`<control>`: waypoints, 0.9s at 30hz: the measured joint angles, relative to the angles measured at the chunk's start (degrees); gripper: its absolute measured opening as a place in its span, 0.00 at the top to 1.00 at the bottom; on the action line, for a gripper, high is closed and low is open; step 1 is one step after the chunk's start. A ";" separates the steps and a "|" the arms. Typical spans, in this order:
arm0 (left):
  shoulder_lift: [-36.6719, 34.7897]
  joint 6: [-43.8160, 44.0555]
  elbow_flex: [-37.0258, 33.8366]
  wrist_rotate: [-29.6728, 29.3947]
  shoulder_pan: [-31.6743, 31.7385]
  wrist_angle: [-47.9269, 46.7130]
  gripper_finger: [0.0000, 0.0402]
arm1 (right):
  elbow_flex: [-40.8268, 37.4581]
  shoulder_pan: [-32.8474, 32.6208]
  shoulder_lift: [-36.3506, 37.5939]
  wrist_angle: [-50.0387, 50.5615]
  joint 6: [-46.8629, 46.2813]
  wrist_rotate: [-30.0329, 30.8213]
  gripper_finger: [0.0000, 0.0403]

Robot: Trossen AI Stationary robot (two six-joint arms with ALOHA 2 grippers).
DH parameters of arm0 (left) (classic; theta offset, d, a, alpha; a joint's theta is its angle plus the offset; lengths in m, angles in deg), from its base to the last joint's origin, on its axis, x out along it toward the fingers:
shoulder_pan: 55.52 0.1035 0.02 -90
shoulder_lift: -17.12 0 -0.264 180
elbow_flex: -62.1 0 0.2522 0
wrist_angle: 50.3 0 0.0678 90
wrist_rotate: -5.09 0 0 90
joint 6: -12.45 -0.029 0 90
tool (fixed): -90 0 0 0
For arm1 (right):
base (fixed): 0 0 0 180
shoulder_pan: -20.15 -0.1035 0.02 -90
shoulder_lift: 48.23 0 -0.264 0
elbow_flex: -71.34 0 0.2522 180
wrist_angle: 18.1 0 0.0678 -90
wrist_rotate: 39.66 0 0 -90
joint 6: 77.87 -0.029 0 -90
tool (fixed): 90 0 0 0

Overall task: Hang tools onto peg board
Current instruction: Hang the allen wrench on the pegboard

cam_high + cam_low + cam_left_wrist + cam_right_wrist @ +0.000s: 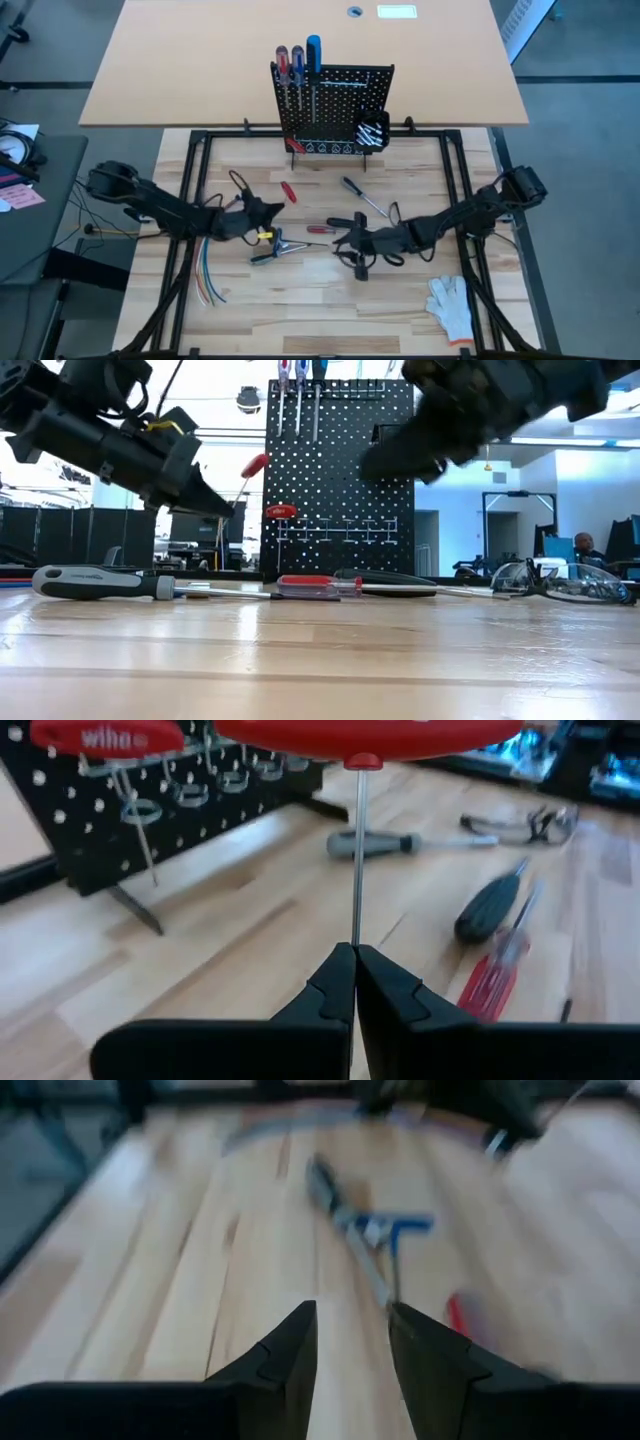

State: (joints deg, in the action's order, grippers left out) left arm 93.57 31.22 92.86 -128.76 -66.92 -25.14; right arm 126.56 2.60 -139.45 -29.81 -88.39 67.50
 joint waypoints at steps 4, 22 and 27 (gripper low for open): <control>6.36 -1.38 2.37 -1.93 -1.29 3.72 1.00 | -0.02 1.67 0.00 -7.51 -0.62 1.04 0.67; 15.63 -10.86 11.92 -13.48 -6.64 4.22 1.00 | 0.59 14.23 0.00 -13.35 3.06 0.96 0.40; 15.63 -10.40 12.13 -13.66 -6.65 4.19 1.00 | 1.36 14.24 -2.80 -20.42 3.03 0.76 0.38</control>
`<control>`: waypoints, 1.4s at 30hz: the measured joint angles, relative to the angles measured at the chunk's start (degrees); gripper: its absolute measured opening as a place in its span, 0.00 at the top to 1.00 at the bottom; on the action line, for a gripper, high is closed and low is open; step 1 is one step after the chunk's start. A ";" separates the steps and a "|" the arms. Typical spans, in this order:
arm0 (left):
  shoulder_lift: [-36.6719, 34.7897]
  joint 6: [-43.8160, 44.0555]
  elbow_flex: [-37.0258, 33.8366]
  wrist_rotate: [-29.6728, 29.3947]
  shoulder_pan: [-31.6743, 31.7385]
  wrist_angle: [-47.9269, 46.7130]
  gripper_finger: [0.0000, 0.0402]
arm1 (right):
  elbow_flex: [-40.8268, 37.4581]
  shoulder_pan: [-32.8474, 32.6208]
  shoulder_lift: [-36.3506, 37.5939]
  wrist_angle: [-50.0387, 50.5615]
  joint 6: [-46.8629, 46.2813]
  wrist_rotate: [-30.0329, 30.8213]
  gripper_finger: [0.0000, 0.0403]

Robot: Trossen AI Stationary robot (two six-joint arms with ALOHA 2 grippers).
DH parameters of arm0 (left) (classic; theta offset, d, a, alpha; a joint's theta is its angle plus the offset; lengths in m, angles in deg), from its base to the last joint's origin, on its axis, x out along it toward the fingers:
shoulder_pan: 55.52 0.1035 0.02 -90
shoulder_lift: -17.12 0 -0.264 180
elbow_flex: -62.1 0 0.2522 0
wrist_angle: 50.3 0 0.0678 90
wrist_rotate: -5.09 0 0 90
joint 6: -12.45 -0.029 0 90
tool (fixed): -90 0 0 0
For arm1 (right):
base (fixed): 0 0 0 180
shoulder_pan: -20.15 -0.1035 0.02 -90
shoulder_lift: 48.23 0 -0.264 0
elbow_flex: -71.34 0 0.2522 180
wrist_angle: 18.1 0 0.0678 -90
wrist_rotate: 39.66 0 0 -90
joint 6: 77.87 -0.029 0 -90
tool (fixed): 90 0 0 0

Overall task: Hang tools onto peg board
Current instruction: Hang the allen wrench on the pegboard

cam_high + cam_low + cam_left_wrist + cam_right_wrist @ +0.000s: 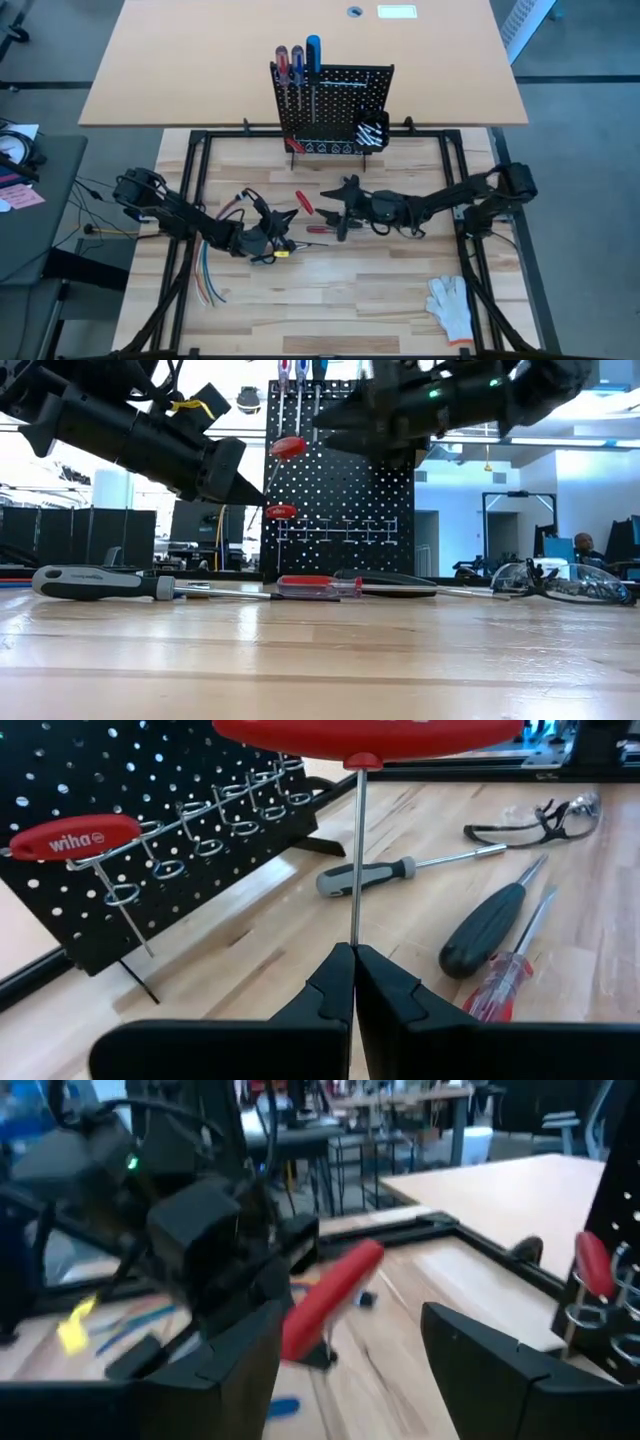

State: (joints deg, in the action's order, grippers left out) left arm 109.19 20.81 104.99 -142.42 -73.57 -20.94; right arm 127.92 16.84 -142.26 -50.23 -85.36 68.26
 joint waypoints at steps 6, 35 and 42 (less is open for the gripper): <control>0.02 0.22 -0.06 -0.56 0.04 -0.61 1.00 | 5.15 -0.04 -8.79 -1.42 0.30 -0.03 0.38; -0.04 0.96 0.02 -0.09 -0.72 -2.10 1.00 | 9.07 -1.62 -11.25 -0.26 6.31 6.00 0.86; -0.13 2.01 0.08 0.23 -0.70 -3.20 0.94 | 13.83 -2.48 -7.96 13.58 12.47 9.46 0.86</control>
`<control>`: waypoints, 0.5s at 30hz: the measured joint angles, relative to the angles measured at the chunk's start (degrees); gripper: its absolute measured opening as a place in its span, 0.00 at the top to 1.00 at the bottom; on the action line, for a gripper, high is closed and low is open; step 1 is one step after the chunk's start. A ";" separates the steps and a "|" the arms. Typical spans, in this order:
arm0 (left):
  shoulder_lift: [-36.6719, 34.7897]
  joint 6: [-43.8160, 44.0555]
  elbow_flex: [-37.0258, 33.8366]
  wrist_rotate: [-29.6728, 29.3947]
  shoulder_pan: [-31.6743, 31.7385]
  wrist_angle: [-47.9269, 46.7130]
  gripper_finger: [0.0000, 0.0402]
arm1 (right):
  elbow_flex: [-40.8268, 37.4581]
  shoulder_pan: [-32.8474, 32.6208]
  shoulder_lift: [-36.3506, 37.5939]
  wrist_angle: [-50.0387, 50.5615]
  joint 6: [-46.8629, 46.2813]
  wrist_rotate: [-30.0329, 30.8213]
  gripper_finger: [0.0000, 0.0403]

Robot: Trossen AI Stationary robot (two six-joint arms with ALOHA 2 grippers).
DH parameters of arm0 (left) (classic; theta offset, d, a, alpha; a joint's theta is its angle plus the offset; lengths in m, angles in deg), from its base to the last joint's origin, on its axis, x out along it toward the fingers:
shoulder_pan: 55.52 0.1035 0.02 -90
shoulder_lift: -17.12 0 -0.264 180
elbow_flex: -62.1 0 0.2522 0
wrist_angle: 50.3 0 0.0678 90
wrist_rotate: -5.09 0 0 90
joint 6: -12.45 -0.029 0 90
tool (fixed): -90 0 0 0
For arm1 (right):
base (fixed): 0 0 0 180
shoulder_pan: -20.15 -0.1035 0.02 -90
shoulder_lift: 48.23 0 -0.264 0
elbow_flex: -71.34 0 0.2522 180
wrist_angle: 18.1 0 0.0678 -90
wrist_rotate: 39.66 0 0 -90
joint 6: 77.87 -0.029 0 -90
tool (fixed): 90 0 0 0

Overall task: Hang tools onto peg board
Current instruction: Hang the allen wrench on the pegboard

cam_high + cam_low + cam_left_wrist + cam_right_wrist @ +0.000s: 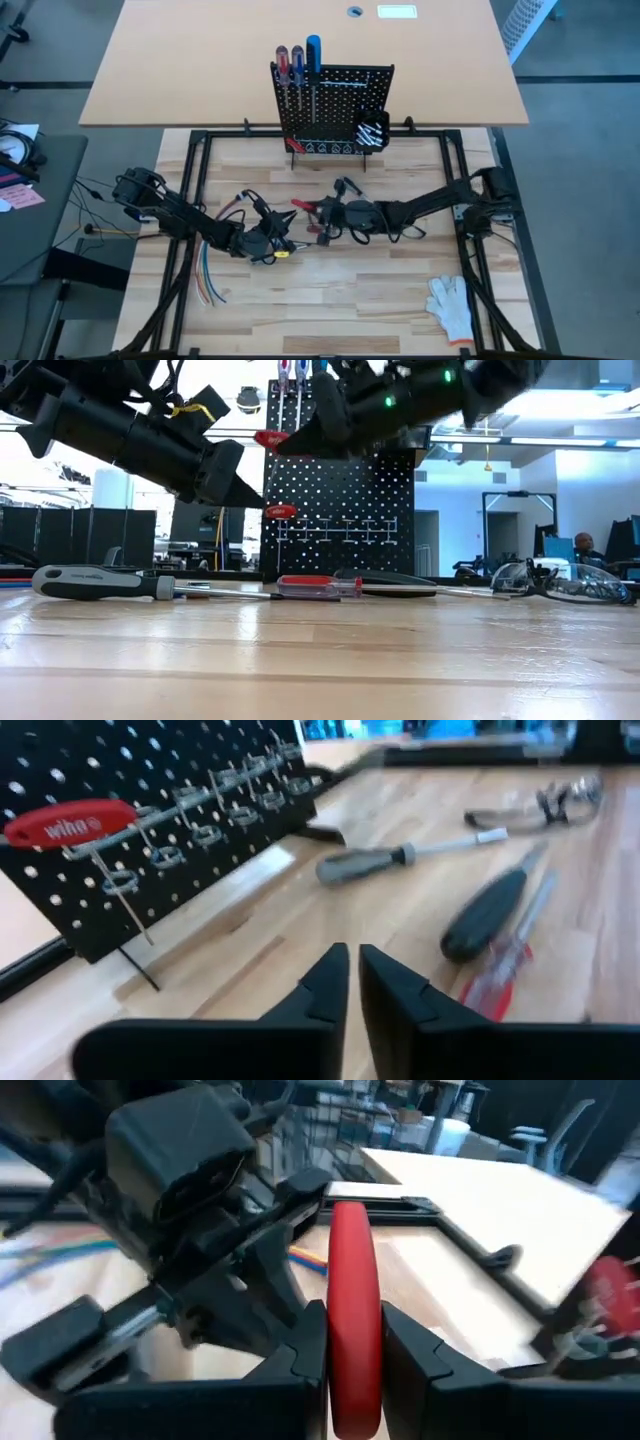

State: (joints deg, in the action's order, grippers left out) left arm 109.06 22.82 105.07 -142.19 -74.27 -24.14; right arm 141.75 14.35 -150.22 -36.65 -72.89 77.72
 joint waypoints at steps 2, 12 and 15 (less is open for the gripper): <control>0.17 0.00 -0.13 0.21 -0.08 -0.47 0.89 | 3.23 0.11 1.93 7.25 1.82 2.90 0.86; 0.07 1.50 -0.08 0.07 -0.04 -2.19 0.72 | 14.42 7.35 3.38 19.47 11.41 12.50 0.86; 0.07 2.25 -0.08 0.05 -0.04 -3.52 0.71 | 14.62 10.60 3.36 19.61 11.38 11.80 0.86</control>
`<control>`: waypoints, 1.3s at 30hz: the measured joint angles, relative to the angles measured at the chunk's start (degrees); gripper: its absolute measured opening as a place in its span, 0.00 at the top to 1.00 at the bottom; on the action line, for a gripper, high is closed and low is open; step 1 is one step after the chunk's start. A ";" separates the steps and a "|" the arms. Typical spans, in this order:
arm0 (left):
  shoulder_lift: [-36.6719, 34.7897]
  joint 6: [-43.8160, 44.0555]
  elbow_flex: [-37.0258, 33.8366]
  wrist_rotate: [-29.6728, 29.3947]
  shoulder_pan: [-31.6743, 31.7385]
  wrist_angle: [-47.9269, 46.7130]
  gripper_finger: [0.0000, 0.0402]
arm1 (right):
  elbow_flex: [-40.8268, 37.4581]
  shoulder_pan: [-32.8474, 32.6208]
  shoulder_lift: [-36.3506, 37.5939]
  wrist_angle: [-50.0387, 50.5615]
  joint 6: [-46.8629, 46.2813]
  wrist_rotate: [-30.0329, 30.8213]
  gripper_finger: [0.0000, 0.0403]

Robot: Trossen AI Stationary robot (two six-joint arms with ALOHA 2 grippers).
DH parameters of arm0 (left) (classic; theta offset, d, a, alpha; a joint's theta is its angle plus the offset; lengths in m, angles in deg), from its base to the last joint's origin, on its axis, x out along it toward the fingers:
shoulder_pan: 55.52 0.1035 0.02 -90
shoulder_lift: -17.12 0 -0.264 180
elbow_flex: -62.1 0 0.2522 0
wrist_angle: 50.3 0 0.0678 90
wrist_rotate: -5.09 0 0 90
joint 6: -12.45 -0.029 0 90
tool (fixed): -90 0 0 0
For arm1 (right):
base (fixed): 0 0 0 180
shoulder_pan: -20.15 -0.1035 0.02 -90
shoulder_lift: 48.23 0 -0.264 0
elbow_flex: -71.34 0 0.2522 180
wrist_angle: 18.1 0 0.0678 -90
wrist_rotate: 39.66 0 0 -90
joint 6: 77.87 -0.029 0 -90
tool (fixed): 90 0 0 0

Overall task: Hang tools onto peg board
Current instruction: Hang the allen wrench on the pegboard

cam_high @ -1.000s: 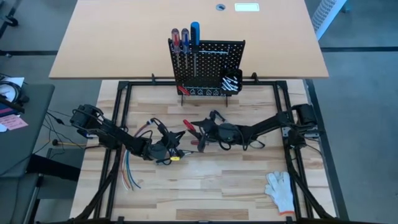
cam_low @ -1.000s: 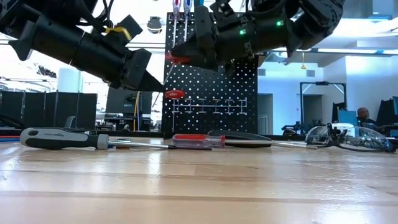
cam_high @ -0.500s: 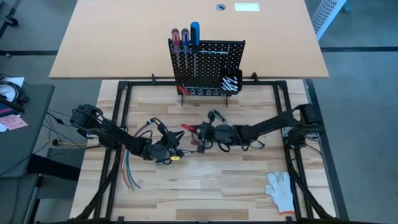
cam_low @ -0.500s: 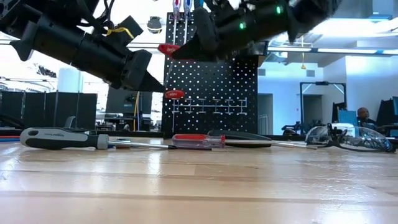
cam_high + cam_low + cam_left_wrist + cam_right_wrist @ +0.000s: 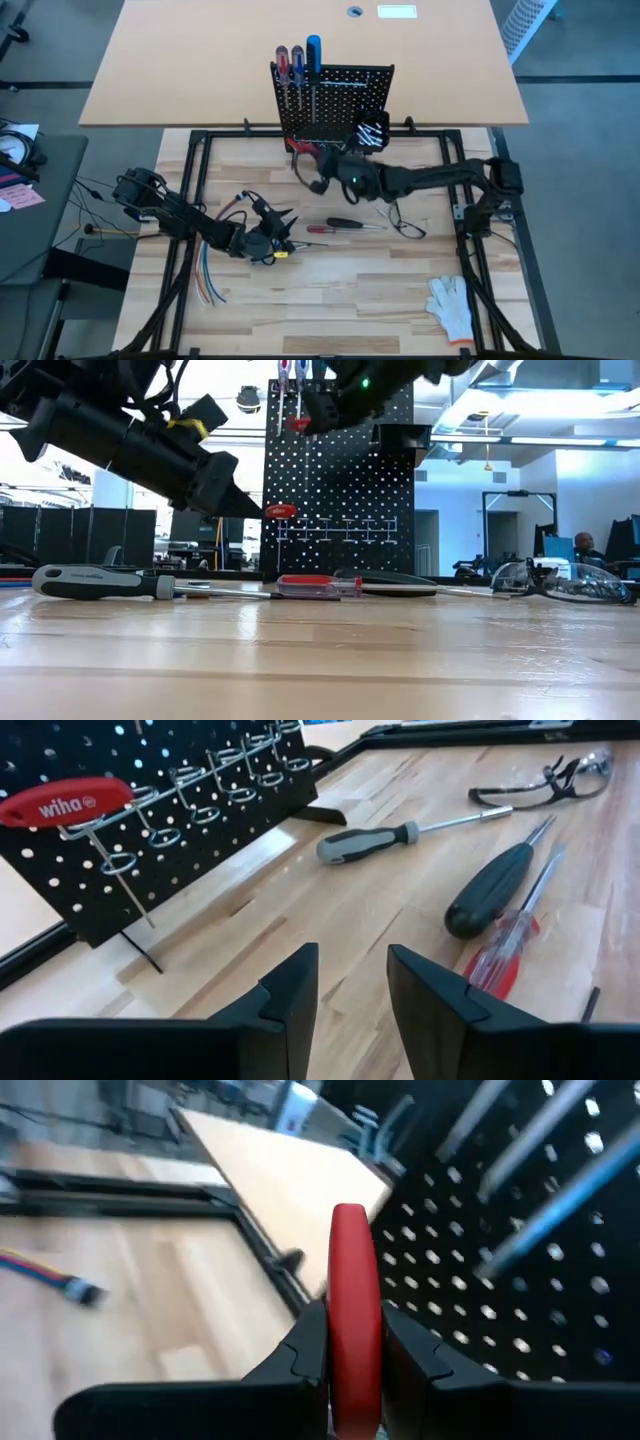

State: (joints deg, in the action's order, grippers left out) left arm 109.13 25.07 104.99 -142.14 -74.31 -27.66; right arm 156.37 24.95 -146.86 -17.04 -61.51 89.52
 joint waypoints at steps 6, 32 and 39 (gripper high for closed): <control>0.00 0.66 0.00 0.05 0.00 -1.07 0.71 | 0.13 5.07 0.11 -0.63 -4.10 -11.07 0.86; -1.50 -3.20 0.00 1.47 -1.70 -1.01 0.70 | 1.45 -2.65 0.30 0.79 15.71 -10.82 0.86; -7.98 -11.91 0.00 1.44 -6.14 -0.89 0.70 | 1.54 -10.81 4.14 15.91 14.76 -10.98 0.86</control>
State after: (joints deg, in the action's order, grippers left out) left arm 101.15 13.17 104.99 -140.70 -80.45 -28.55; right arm 157.91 14.14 -142.72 -1.14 -46.75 78.55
